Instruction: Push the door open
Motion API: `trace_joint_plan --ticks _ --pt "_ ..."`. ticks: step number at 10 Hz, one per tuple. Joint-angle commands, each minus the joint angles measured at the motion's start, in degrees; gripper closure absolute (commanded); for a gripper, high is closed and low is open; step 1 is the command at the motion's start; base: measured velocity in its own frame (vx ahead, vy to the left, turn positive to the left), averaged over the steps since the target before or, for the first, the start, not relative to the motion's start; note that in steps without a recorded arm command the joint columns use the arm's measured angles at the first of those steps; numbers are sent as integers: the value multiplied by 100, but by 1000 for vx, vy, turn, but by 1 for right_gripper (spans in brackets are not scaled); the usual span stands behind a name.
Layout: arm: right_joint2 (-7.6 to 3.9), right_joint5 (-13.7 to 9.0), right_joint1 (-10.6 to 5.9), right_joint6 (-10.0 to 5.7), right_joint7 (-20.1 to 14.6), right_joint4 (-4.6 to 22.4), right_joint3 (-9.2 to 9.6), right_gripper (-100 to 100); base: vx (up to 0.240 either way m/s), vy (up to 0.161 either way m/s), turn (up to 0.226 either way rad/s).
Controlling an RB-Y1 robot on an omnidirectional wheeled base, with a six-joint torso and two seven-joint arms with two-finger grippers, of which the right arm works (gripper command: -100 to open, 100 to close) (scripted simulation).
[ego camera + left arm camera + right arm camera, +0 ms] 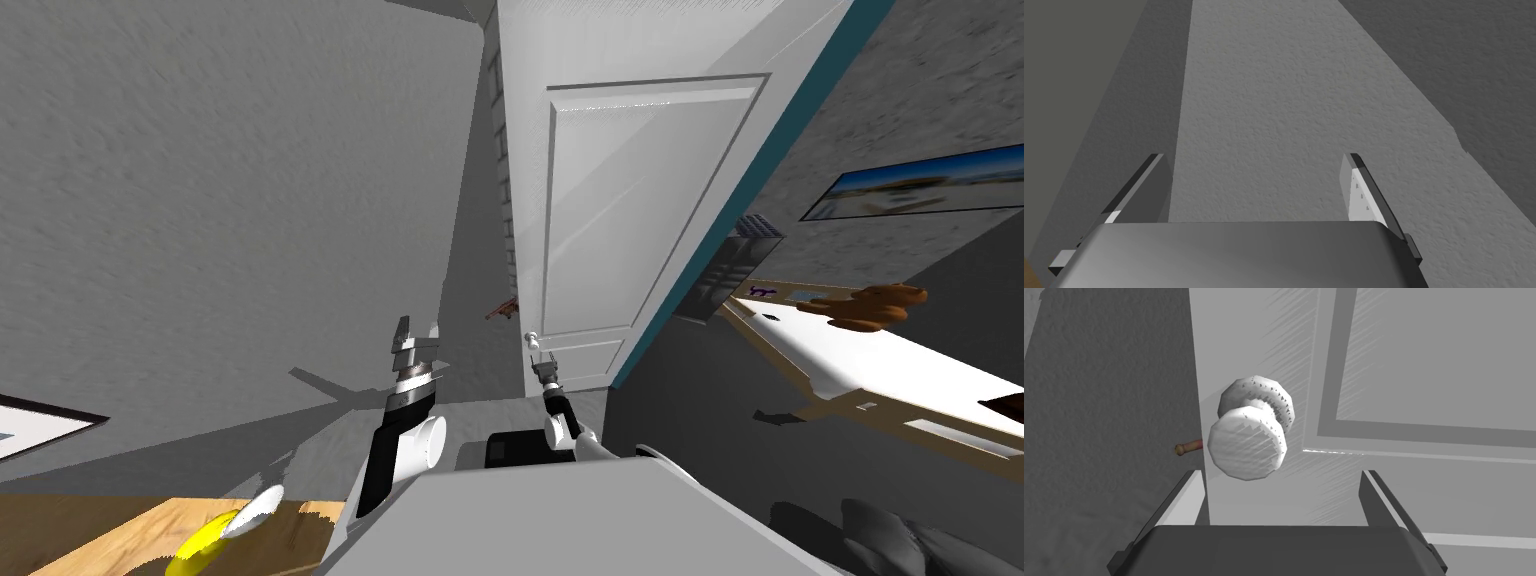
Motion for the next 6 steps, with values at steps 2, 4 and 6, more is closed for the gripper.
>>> trace_joint_plan --ticks 2,4,6 --pt "62 -23 -3 26 23 -65 -34 -100 227 23 19" --pt "96 -31 11 34 24 -77 -42 -100 148 59 15" --pt "96 -31 11 34 24 -77 -42 100 -26 -10 -5"
